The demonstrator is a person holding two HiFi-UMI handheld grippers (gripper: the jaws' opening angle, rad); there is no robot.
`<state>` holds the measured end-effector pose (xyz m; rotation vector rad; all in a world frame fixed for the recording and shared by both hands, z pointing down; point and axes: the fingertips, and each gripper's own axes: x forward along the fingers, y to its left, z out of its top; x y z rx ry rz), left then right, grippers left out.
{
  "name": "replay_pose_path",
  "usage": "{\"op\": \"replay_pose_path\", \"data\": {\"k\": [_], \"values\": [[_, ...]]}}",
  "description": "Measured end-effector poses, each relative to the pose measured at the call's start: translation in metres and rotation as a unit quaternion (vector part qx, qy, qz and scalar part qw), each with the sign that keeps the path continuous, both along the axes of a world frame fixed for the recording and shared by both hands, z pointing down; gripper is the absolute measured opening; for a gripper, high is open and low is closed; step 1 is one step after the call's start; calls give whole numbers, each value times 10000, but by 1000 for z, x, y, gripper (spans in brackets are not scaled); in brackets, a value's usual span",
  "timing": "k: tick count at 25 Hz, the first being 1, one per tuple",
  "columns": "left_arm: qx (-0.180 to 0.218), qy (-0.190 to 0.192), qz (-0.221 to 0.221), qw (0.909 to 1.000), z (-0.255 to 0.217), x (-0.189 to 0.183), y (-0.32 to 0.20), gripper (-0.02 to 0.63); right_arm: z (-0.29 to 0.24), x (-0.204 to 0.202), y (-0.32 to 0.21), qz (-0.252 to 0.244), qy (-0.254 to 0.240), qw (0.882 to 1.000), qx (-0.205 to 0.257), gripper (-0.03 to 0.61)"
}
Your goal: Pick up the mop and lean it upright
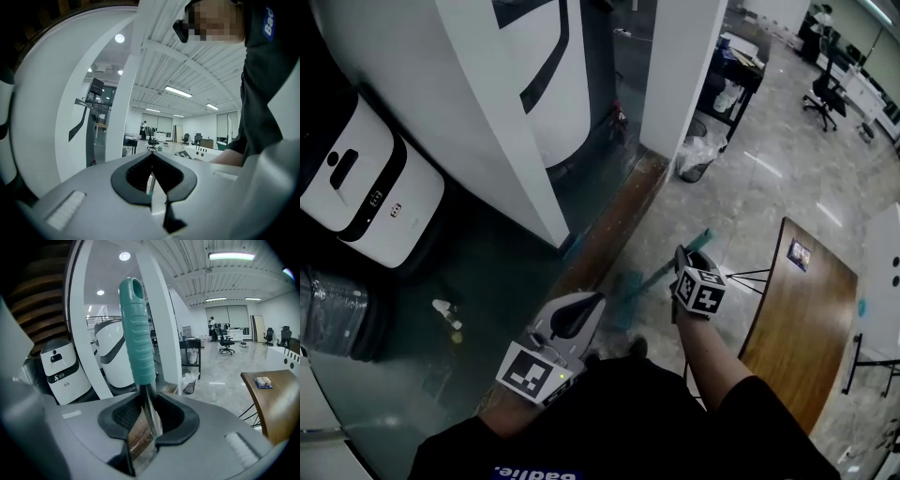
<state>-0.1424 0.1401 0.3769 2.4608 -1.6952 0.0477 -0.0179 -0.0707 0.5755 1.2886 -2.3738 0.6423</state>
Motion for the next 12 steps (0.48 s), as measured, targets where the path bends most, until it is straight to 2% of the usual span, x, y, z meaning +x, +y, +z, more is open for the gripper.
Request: {"op": "replay_pose_path", "data": {"k": [6,12], "values": [[-103,-69,-15,9999,5,27,-37,20,4,14,-31,-98,-102,9999,-44,110],[-26,-110,204,9997,14,66,-71,20,7,41,-63,-53,-207,9998,-24,110]]}}
